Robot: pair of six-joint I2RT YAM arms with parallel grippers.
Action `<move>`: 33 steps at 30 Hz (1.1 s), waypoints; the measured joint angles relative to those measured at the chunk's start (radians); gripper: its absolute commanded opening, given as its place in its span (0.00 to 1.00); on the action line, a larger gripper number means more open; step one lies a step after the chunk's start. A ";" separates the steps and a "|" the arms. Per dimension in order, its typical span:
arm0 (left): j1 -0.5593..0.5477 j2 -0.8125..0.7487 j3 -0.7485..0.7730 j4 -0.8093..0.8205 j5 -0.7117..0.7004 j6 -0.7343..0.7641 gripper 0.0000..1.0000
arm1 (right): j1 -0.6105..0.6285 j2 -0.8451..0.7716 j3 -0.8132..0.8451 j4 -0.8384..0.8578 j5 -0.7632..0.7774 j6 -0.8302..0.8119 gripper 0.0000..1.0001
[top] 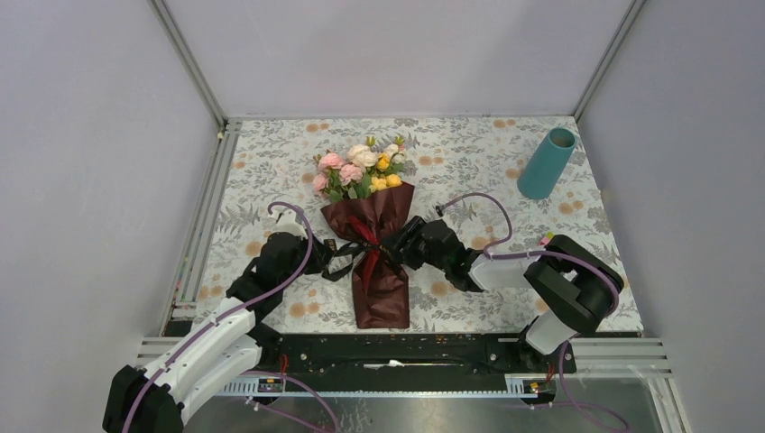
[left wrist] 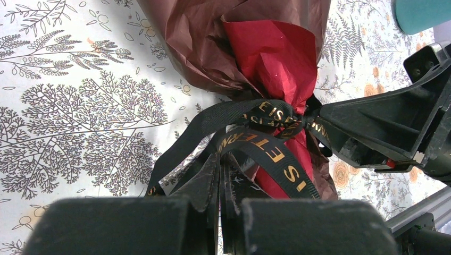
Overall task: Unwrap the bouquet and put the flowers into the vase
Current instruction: Untie the ribbon from the wrapping paper.
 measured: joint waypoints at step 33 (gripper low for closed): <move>0.006 -0.008 0.000 -0.021 0.022 0.015 0.00 | 0.007 0.093 0.092 -0.008 0.085 -0.030 0.43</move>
